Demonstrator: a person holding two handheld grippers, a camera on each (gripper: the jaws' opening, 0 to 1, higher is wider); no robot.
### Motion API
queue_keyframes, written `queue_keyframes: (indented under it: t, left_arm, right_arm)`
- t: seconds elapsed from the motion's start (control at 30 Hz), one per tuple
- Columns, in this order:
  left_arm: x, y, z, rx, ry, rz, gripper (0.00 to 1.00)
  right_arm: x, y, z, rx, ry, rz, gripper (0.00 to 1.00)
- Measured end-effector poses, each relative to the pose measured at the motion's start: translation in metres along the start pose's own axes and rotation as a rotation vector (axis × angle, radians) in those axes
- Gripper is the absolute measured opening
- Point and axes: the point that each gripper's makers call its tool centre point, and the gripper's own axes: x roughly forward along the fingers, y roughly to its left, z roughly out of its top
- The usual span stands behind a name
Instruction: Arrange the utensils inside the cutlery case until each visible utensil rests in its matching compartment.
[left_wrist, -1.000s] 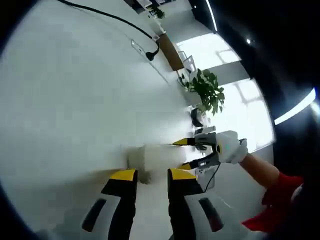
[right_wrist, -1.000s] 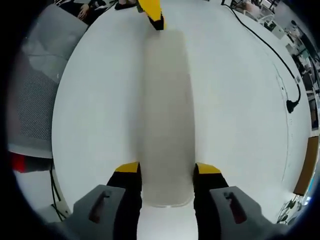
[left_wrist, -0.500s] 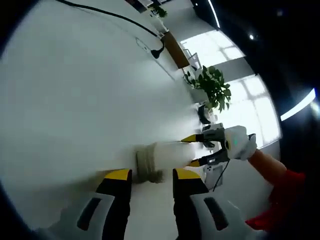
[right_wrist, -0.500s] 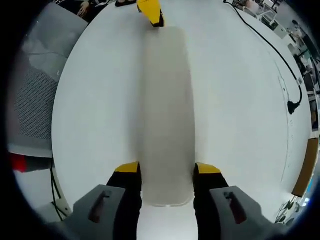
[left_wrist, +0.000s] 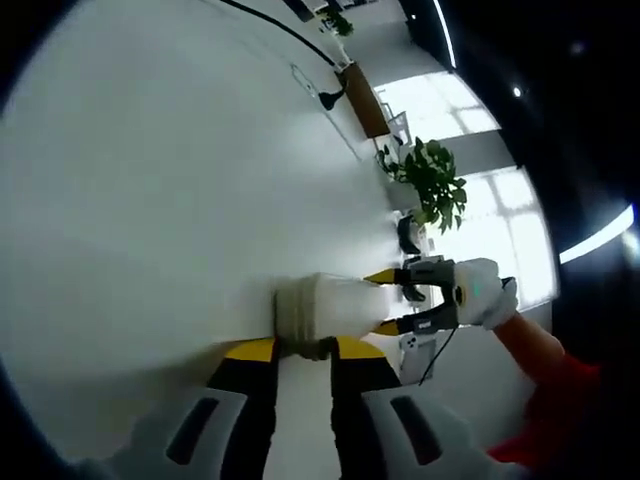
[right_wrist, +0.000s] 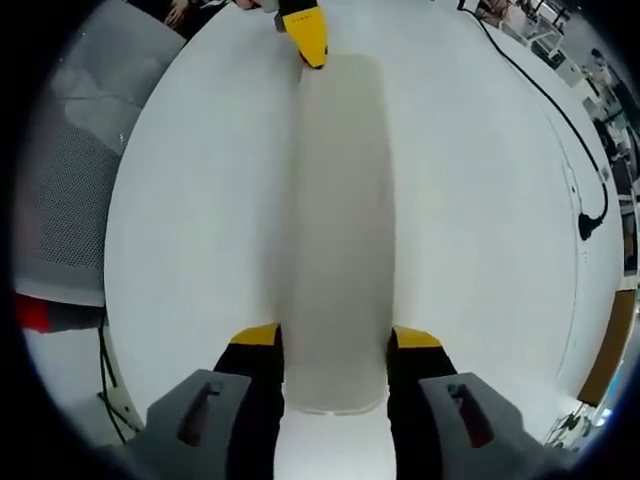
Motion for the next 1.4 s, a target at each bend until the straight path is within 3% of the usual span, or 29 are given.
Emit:
queue_keyframes:
  t: [0.03,0.1,0.13,0.17,0.2,0.23,0.27,0.33,0.37,0.43,0.53,0.57,0.6,0.63,0.7,0.73,0.8,0.87,0.9,0.93,1.0,1.07,1.17,1.3,1.37,1.4]
  left_arm:
    - [0.0,0.001,-0.001,-0.023,0.006,0.001,0.18]
    - [0.008,-0.017,-0.024,-0.005,0.003,0.016,0.16]
    - [0.003,-0.013,-0.014,-0.022,0.015,0.004,0.16]
    - [0.002,-0.006,-0.02,0.032,0.019,0.019,0.12]
    - [0.001,0.016,-0.008,-0.028,0.02,0.003,0.12]
    - [0.001,0.028,-0.002,-0.034,0.017,-0.001,0.12]
    - [0.001,0.022,0.004,0.023,-0.019,0.02,0.12]
    - [0.001,0.017,0.004,0.012,0.001,0.015,0.12]
    - [0.001,0.006,0.0,-0.04,0.003,0.01,0.14]
    - [0.003,0.003,0.001,0.054,-0.001,0.032,0.16]
    - [0.0,-0.003,0.003,0.066,0.032,0.032,0.18]
    - [-0.001,-0.002,0.007,0.097,0.019,0.03,0.18]
    - [-0.002,-0.001,0.012,0.087,-0.006,0.022,0.17]
    - [-0.003,-0.003,0.025,0.023,-0.071,0.006,0.16]
    - [-0.005,-0.007,0.037,0.029,-0.112,-0.039,0.18]
    - [-0.005,-0.006,0.037,0.039,-0.103,-0.028,0.18]
    - [-0.003,-0.016,0.031,0.042,-0.048,-0.094,0.17]
    - [-0.002,-0.003,0.028,0.072,-0.004,-0.027,0.22]
    - [-0.001,-0.004,0.024,0.107,0.018,-0.039,0.25]
    - [-0.001,0.001,0.02,0.121,0.045,-0.011,0.28]
    - [0.001,-0.002,0.017,0.136,0.05,-0.034,0.23]
    - [0.002,0.005,0.021,0.126,0.024,0.006,0.2]
    - [0.004,0.001,0.028,0.085,-0.014,-0.03,0.17]
    - [0.005,-0.002,0.026,0.203,-0.015,-0.032,0.15]
    - [0.004,-0.001,0.024,0.184,0.004,-0.034,0.13]
    - [0.004,-0.002,0.024,0.253,0.01,-0.043,0.12]
  right_arm:
    - [0.0,0.0,0.0,-0.004,0.001,0.0,0.38]
    - [0.0,0.001,0.001,-0.005,0.004,0.0,0.38]
    - [0.0,0.001,0.001,-0.013,0.007,-0.001,0.38]
    - [0.001,0.003,0.002,-0.012,0.003,0.008,0.38]
    - [0.002,0.001,0.002,-0.018,0.004,0.001,0.38]
    - [0.003,0.002,0.001,-0.016,0.007,0.003,0.38]
    - [0.003,0.002,0.001,-0.006,0.003,0.004,0.38]
    - [0.002,0.003,0.0,-0.013,-0.012,0.004,0.38]
    - [0.002,0.004,0.0,-0.016,-0.017,0.003,0.38]
    - [0.001,0.006,0.0,-0.015,-0.026,0.001,0.38]
    - [0.001,0.007,0.001,-0.01,-0.021,-0.002,0.38]
    - [0.0,0.006,0.001,-0.008,-0.021,-0.002,0.38]
    - [0.0,0.007,0.001,-0.015,-0.017,-0.001,0.38]
    - [0.0,0.007,0.002,-0.031,-0.012,0.001,0.38]
    - [-0.001,0.009,0.004,-0.055,-0.002,0.003,0.38]
    - [-0.001,0.009,0.004,-0.07,0.002,0.006,0.38]
    - [0.0,0.006,0.002,-0.069,0.009,0.008,0.38]
    - [0.0,0.005,0.002,-0.071,0.014,0.009,0.38]
    - [0.0,0.004,0.002,-0.07,0.015,0.009,0.38]
    - [0.001,0.004,0.002,-0.07,0.014,0.009,0.38]
    - [0.0,0.004,0.002,-0.067,0.01,0.007,0.38]
    - [0.001,0.002,0.002,-0.066,0.005,0.006,0.39]
    - [0.002,0.001,0.001,-0.068,0.003,0.005,0.39]
    - [0.002,-0.001,0.001,-0.072,0.003,0.008,0.38]
    - [0.002,0.0,0.002,-0.076,0.006,0.007,0.38]
    - [0.002,-0.001,0.002,-0.074,0.01,0.007,0.38]
